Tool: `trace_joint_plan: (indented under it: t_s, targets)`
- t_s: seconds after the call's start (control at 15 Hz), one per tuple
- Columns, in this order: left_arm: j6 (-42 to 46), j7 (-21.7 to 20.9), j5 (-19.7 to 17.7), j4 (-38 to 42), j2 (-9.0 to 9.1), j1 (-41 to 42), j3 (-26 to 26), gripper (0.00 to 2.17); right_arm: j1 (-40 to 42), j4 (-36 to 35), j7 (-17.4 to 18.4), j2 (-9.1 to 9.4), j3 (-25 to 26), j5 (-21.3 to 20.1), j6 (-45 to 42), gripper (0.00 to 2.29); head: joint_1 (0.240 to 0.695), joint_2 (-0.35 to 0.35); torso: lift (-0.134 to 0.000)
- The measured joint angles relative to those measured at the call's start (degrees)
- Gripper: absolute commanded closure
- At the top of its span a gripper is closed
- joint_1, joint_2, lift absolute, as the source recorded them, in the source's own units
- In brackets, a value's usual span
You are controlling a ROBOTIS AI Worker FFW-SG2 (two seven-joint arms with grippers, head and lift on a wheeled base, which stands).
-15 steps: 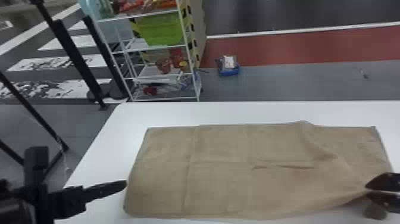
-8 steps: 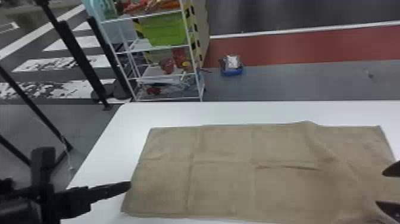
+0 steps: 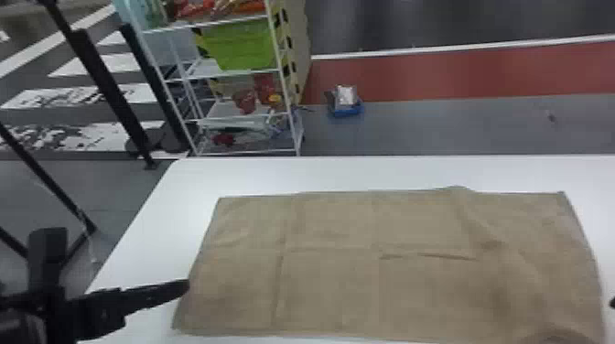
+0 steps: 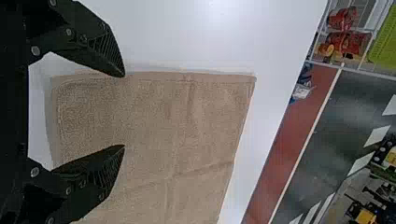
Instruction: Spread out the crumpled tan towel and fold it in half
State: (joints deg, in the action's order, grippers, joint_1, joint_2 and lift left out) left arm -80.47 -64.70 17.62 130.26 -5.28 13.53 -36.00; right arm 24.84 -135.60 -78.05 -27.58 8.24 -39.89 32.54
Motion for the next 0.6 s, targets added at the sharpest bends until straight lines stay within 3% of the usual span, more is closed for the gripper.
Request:
trace_joint_plan:
  t_s: [0.2, 0.33, 0.47, 0.6]
  targets:
    - [0.2, 1.2, -0.7, 0.2, 1.22, 0.1, 0.3, 0.12, 1.3, 1.3, 0.0, -0.08, -0.5, -2.6, -4.0, 0.47, 0.695, 0.197, -0.124]
    - [1.7, 3.2, -3.3, 0.4, 2.82, 0.2, -0.3, 0.12, 1.1, 2.6, 0.0, 0.01, -1.3, -4.0, -5.7, 0.47, 0.695, 0.188, -0.124]
    - [7.8, 6.6, -8.4, 0.5, 4.62, 0.7, -1.7, 0.12, 0.5, 3.6, 0.0, 0.02, -1.7, -5.0, -6.6, 0.47, 0.695, 0.171, -0.124]
    - [17.3, 11.1, -14.6, -0.1, 4.88, 2.2, -2.7, 0.13, 0.3, 4.1, 0.0, -0.09, -1.7, -5.6, -6.7, 0.47, 0.695, 0.171, -0.124]
